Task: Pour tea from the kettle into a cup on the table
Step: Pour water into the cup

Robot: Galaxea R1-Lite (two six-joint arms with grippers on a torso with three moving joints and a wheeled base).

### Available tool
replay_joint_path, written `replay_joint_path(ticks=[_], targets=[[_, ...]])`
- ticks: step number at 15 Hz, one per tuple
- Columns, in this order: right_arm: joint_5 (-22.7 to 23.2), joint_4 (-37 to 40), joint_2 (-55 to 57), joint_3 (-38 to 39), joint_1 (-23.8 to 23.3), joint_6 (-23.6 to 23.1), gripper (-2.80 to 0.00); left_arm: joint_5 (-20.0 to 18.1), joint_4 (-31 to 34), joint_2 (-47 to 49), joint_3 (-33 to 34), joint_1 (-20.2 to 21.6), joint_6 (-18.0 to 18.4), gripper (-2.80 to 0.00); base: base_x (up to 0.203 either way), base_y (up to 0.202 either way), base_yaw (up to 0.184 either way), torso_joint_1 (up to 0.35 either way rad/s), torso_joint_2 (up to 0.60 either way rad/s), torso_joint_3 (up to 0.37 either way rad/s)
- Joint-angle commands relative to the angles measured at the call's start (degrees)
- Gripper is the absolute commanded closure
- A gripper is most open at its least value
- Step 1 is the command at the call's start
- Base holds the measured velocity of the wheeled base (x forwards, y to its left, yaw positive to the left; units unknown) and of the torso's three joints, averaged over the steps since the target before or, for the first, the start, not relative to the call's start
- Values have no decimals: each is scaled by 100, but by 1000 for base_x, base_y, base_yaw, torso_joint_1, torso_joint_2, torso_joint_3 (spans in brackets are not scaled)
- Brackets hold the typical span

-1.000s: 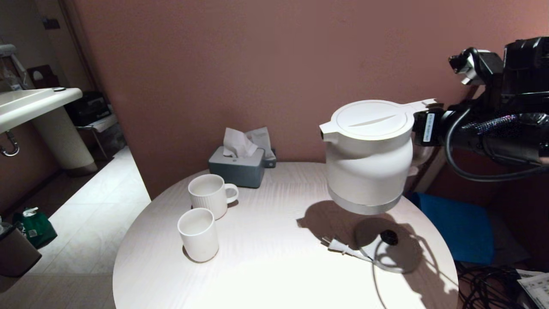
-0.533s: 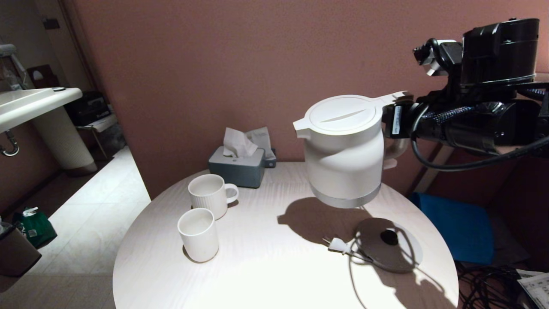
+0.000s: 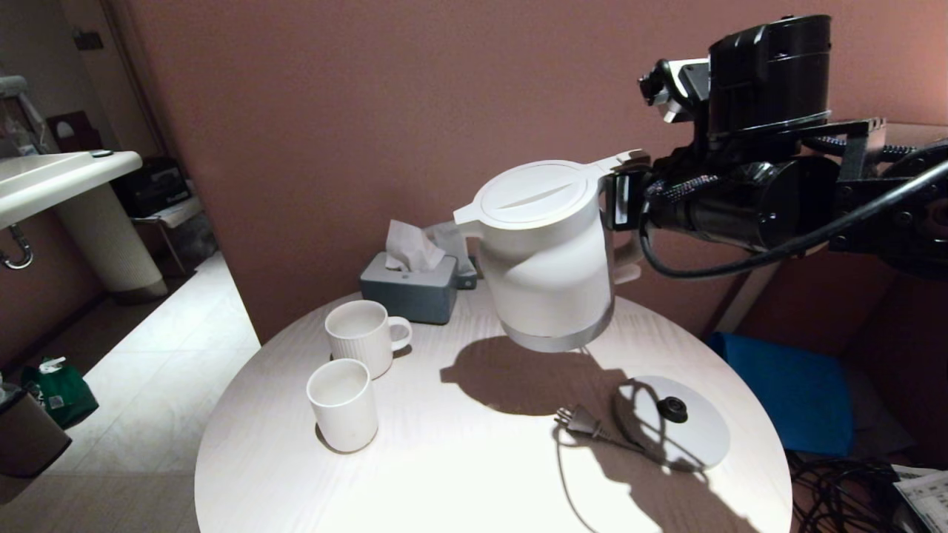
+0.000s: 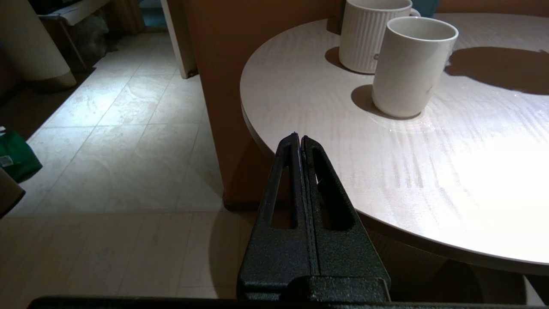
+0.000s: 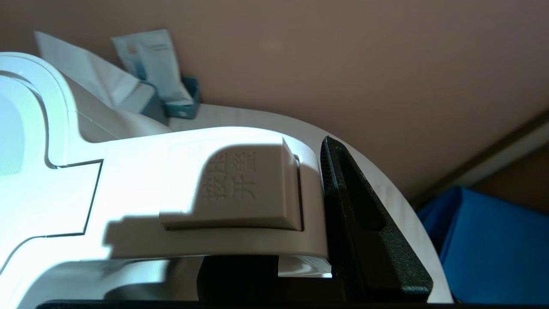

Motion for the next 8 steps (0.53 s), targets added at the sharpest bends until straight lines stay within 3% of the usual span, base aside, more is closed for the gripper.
replay_joint_path(ticks=[1, 8], targets=[[-73, -1, 275, -201, 118, -51, 0, 0, 1, 6, 0, -8, -3, 0, 0, 0, 0, 0, 0, 0], [-447, 572, 1038, -1529, 655, -307, 0, 0, 1, 6, 0, 0, 0, 0, 0, 0, 0, 0, 0, 0]])
